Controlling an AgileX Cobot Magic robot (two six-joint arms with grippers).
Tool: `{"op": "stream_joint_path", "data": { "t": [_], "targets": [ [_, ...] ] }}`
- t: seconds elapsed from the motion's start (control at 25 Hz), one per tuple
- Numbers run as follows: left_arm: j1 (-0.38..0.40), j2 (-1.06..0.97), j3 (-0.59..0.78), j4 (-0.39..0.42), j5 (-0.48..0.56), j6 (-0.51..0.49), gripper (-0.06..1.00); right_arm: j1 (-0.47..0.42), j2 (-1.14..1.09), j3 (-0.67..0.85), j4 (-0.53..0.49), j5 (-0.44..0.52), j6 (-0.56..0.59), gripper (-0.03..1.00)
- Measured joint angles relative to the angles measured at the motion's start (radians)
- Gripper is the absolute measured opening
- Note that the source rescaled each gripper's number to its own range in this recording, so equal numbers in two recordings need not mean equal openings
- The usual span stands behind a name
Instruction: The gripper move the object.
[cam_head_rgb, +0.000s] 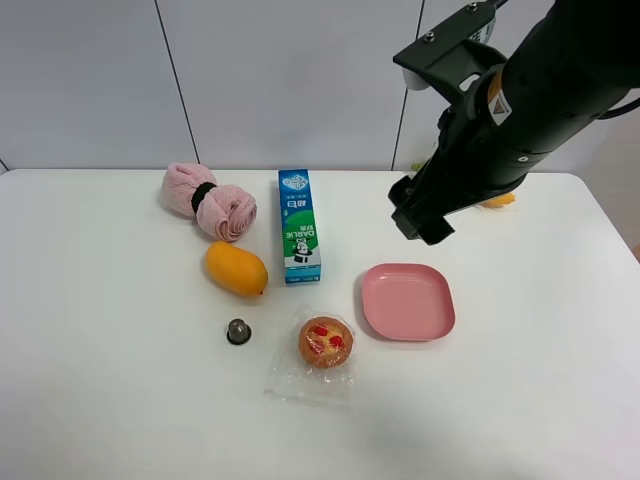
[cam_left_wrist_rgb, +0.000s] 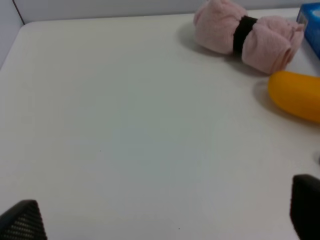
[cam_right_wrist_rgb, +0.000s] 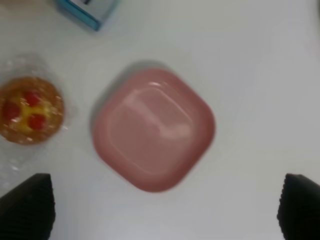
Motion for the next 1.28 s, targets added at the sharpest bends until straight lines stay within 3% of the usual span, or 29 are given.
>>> {"op": "stream_joint_path", "data": {
  "t": [0.28,0.52,0.68,0.96,1.12,1.28],
  "targets": [
    [0.0,0.0,0.0,0.0,0.0,0.0,1.0,-0.034,-0.004,0.0,0.039,0.014,-0.049,0.76],
    [0.0,0.0,0.0,0.0,0.0,0.0,1.0,-0.301,-0.032,0.0,0.214,-0.004,-0.203,0.76],
    [0.0,0.0,0.0,0.0,0.0,0.0,1.0,-0.472,-0.073,0.0,0.225,0.01,-0.229,0.76],
    [0.0,0.0,0.0,0.0,0.0,0.0,1.0,-0.696,-0.249,0.0,0.236,0.08,-0.238,0.76],
    [0.0,0.0,0.0,0.0,0.0,0.0,1.0,-0.783,-0.371,0.0,0.235,0.086,-0.238,0.76],
    [0.0,0.0,0.0,0.0,0.0,0.0,1.0,-0.794,-0.49,0.0,0.238,0.09,-0.22,0.76]
  ]
}}
